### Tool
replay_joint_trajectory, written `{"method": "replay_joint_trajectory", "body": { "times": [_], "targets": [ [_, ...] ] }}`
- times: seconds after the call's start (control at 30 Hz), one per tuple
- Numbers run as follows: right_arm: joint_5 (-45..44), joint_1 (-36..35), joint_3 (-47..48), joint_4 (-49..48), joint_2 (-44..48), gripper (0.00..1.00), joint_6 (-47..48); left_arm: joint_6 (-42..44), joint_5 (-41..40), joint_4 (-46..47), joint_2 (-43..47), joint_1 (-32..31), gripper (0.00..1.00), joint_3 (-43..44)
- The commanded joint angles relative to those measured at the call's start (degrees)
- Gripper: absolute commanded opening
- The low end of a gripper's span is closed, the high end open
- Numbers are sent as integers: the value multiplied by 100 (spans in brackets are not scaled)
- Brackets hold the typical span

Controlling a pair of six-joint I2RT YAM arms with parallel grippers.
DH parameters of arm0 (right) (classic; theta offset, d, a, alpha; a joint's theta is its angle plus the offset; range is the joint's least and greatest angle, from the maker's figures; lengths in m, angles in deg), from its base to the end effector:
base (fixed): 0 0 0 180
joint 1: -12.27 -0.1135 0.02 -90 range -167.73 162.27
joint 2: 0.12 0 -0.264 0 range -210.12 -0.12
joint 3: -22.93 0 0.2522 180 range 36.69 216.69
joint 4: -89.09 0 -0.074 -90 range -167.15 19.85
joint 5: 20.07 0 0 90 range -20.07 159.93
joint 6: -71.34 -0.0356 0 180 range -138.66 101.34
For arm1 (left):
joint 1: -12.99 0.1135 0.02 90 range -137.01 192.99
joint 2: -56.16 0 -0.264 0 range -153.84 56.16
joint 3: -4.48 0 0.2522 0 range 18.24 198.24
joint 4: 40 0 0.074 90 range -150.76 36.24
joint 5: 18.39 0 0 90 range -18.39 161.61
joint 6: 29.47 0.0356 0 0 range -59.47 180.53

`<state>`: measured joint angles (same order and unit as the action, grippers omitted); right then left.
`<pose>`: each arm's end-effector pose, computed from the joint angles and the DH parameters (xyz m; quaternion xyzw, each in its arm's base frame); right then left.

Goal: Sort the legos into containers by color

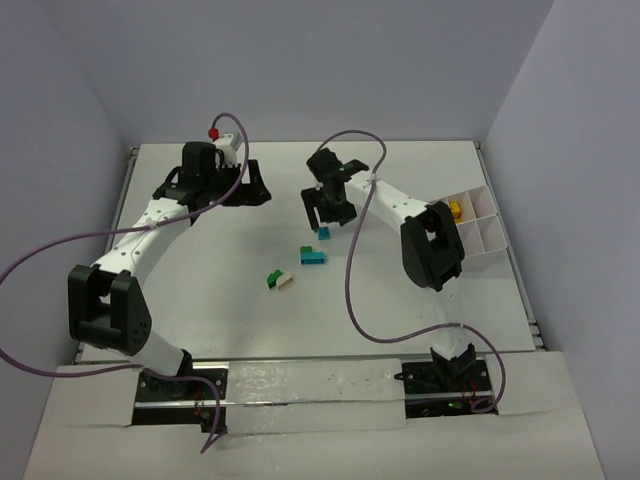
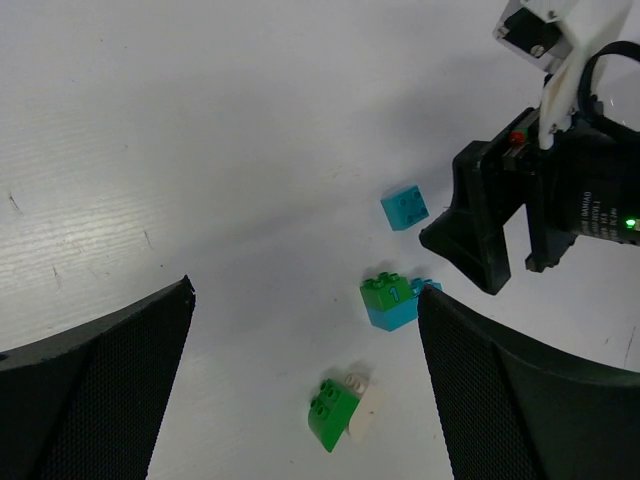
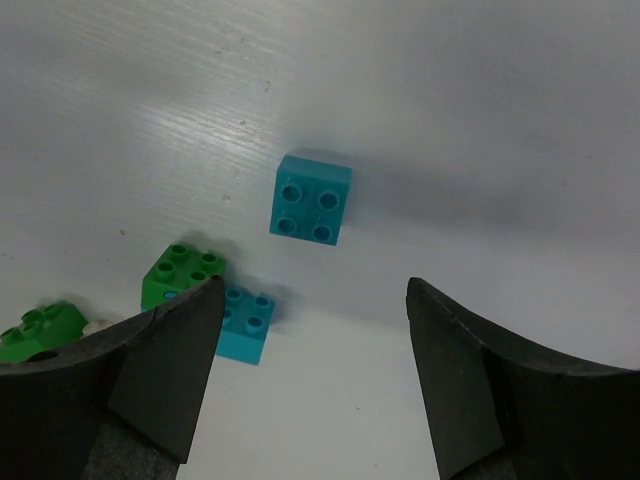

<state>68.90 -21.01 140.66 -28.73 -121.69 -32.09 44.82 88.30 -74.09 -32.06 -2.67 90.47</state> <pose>0.3802 0.2488 0.2214 -0.1668 0.9638 0.0743 0.1942 0.3351 -0.1046 0.3035 0.0651 0.8829 -0.2454 0.3951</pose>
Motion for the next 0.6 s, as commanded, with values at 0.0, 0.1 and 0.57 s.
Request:
{"method": "replay_joint_trajectory", "body": {
  "times": [0.0, 0.1, 0.57],
  "targets": [
    [-79, -65, 279, -95, -235, 80, -300, -81, 16, 115, -30, 57, 99, 173],
    [-135, -69, 396, -153, -403, 80, -309, -99, 85, 161, -37, 64, 99, 116],
    [-152, -38, 748, 5, -1009, 67, -384, -72, 115, 157, -85, 73, 99, 142]
  ]
}}
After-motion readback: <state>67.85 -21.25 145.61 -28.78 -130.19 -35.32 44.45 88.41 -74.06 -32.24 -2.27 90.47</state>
